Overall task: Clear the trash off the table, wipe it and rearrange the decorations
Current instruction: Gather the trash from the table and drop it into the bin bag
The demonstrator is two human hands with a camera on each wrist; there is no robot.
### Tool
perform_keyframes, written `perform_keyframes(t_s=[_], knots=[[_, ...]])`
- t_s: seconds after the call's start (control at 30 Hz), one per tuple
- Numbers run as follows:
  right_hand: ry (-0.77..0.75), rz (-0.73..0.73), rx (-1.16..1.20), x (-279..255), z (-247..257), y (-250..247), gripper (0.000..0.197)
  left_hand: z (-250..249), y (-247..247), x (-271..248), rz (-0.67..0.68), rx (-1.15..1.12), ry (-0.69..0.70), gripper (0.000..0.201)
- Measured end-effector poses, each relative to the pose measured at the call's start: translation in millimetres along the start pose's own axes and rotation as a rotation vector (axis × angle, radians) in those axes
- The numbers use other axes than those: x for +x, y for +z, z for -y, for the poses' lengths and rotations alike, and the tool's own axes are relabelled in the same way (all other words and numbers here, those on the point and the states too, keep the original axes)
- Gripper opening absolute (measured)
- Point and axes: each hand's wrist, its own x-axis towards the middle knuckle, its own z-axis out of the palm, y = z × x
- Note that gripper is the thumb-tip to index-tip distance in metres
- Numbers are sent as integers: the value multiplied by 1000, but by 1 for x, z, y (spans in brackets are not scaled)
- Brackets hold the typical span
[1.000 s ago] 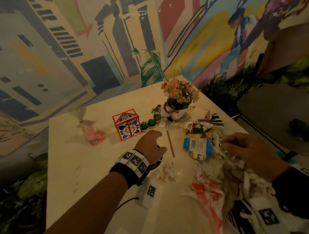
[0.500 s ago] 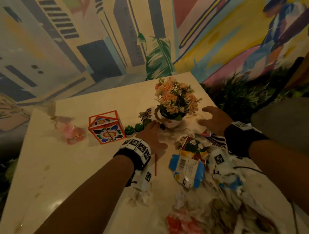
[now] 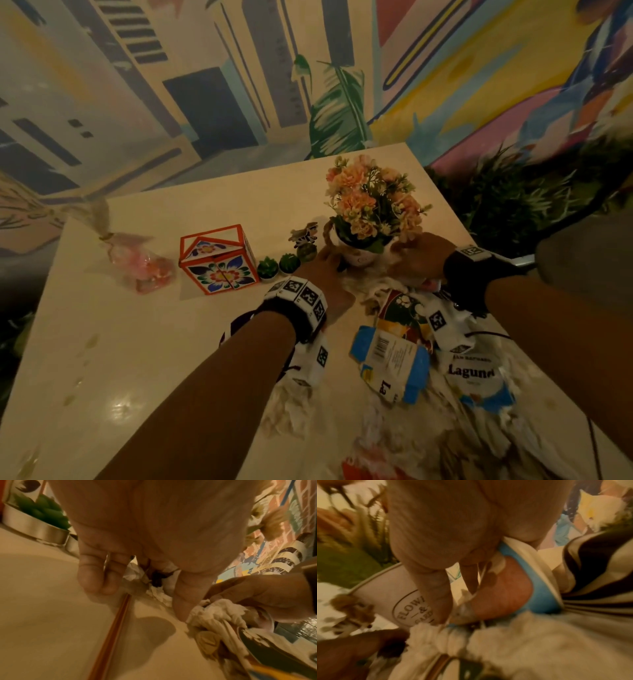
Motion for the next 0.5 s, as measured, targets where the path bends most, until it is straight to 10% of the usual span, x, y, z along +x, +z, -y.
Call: perform_keyframes(t_s=[0.37, 0.5], knots=[[-187, 129, -196, -65, 40, 19, 56, 14, 22, -57, 8, 130, 152, 51], [-274, 194, -283, -83, 45, 25, 61, 25, 8, -60, -223, 93, 117, 55]])
